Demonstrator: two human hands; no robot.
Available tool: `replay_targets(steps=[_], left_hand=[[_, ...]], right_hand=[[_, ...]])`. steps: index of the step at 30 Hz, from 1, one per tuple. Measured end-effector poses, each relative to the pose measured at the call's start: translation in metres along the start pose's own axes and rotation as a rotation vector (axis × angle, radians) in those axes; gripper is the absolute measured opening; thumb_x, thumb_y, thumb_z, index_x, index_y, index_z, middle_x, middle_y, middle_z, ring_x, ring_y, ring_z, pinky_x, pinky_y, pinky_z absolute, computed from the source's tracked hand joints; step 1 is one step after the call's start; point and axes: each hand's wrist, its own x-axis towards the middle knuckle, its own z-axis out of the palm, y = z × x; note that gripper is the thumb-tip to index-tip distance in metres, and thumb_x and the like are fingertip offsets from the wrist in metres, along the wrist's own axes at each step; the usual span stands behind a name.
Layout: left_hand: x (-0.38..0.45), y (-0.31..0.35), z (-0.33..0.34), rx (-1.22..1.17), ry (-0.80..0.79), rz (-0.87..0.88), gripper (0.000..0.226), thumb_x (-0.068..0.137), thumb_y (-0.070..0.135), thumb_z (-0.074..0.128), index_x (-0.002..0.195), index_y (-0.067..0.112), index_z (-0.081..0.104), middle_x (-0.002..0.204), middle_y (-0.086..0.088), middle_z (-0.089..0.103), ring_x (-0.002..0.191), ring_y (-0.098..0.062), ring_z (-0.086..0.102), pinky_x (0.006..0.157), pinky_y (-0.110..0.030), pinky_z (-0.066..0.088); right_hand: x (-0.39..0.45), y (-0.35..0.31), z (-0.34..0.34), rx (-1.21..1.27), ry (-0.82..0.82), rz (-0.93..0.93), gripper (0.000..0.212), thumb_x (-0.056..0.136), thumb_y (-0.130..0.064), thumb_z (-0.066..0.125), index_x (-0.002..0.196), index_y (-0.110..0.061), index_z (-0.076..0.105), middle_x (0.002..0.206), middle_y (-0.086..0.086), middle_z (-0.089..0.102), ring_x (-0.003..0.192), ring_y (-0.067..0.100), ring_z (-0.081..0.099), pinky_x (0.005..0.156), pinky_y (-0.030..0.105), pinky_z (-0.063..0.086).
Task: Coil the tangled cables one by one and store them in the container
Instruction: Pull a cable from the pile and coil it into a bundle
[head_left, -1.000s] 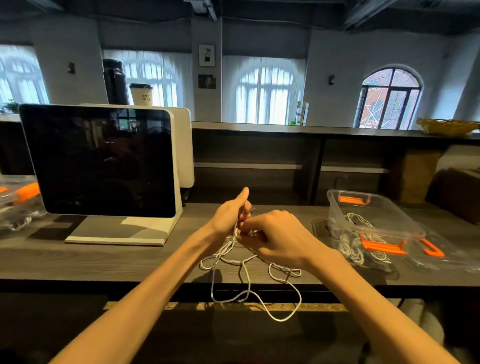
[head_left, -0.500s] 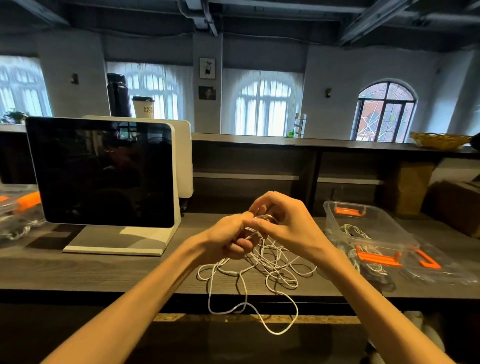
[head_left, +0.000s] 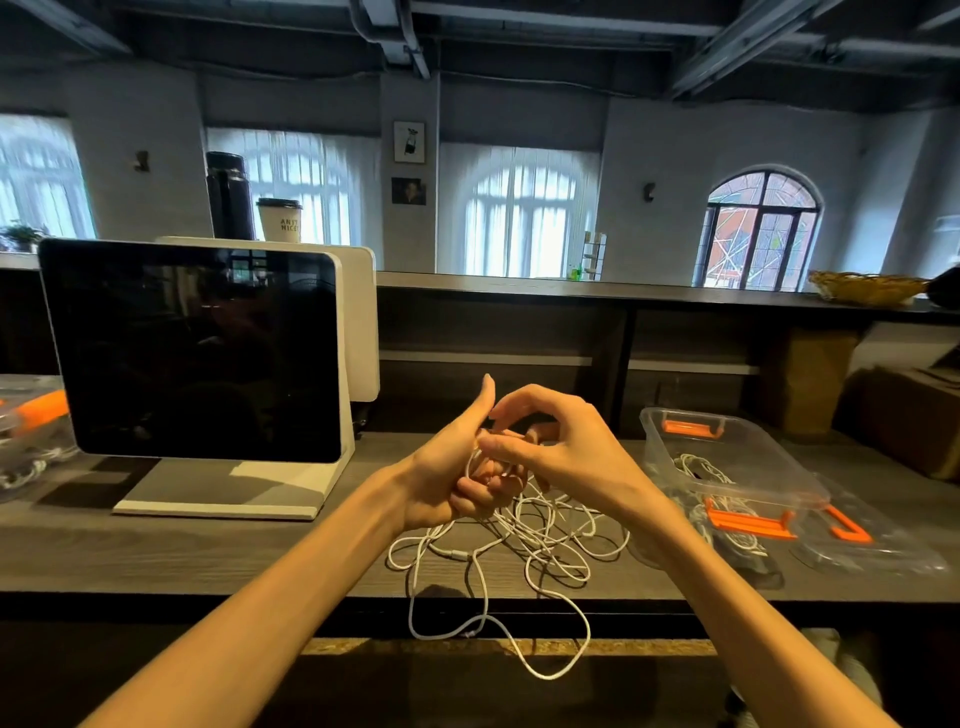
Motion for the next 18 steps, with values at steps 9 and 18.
replay_targets(steps=[9, 18], left_hand=[[-0.005, 0.001, -0.001, 0.119, -0.051, -0.023, 0.070, 0.089, 0.080, 0.035, 0.076, 0.017, 0.062, 0.070, 0.000, 0.041, 0.047, -0.005, 0.026, 0.045, -0.014, 0.018], [-0.004, 0.001, -0.007, -0.021, -0.231, -0.104, 0.077, 0.078, 0.087, 0.049, 0.086, 0.010, 0.055, 0.062, 0.000, 0.034, 0.041, -0.008, 0.022, 0.040, -0.011, 0.024]], right_hand=[[0.000, -0.002, -0.003, 0.094, -0.113, 0.134, 0.015, 0.089, -0.033, 0.078, 0.084, -0.019, 0.075, 0.073, 0.003, 0.072, 0.057, 0.011, 0.064, 0.050, 0.022, 0.048], [0.008, -0.004, -0.012, 0.127, -0.165, 0.106, 0.016, 0.084, -0.033, 0.082, 0.082, -0.020, 0.074, 0.079, 0.002, 0.074, 0.076, 0.012, 0.072, 0.072, 0.022, 0.056]])
